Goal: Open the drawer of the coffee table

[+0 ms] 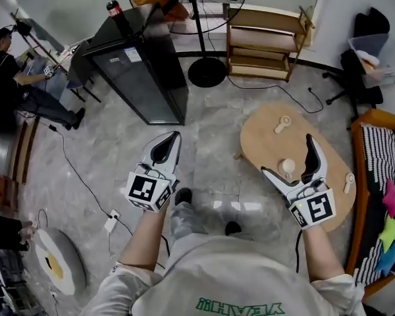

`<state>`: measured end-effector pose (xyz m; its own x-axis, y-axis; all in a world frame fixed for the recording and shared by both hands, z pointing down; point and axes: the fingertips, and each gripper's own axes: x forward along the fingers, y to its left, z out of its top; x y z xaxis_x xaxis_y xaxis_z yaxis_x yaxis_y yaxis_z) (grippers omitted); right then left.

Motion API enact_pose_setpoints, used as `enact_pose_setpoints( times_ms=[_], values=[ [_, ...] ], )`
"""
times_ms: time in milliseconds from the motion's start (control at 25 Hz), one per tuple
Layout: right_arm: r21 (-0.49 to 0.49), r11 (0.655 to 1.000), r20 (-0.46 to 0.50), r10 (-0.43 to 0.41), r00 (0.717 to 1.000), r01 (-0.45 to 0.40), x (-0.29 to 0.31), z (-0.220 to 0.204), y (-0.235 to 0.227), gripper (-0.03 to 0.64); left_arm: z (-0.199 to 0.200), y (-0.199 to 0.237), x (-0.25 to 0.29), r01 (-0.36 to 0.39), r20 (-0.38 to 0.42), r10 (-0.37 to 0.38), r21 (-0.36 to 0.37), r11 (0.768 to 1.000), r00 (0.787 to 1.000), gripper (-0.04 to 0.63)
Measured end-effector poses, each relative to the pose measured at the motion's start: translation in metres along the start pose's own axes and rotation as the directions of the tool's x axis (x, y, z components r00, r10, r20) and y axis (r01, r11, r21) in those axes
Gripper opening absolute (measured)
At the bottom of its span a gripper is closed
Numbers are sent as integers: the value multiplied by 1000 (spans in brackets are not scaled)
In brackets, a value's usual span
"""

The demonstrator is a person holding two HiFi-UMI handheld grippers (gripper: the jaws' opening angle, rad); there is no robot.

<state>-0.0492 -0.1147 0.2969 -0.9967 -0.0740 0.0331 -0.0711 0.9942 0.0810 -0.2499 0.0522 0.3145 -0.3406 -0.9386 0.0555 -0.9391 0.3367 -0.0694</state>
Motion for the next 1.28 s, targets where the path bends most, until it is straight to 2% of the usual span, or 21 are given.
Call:
enact_pose_setpoints(
  times_ms=[160, 280, 400, 600, 720, 840, 960, 1080, 1280],
  values=[
    [3, 992, -34, -126, 992, 126, 19, -9, -11, 589, -13, 18, 53, 141, 2, -141, -10, 990, 990, -2],
    [20, 971, -73, -234, 969, 236, 37, -19, -10, 589, -22, 32, 86, 271, 2, -271, -13, 963, 963, -2],
    [39, 939, -111, -337, 935, 343, 53, -27, -4, 589, -30, 43, 109, 401, -12, -401, 7, 916, 916, -2],
    [82, 858, -140, -495, 858, 508, 58, -29, 11, 589, -37, 49, 137, 580, -24, -579, 16, 815, 815, -2],
    [102, 803, -181, -565, 805, 587, 42, -41, 23, 589, -39, 39, 149, 641, -15, -641, 5, 767, 767, -2],
    [122, 748, -217, -621, 753, 652, 16, -56, 32, 589, -47, 24, 161, 677, -19, -677, -18, 736, 736, -2],
    [145, 706, -234, -656, 717, 693, -15, -71, 33, 588, -53, 3, 165, 695, -33, -695, -24, 719, 718, -2],
    [172, 677, -265, -668, 695, 716, -47, -97, 34, 588, -53, -20, 160, 702, -35, -702, -27, 712, 711, -2],
    [206, 665, -324, -646, 692, 718, -75, -154, 36, 585, -67, -51, 157, 692, -51, -693, -38, 721, 719, -2]
  ],
)
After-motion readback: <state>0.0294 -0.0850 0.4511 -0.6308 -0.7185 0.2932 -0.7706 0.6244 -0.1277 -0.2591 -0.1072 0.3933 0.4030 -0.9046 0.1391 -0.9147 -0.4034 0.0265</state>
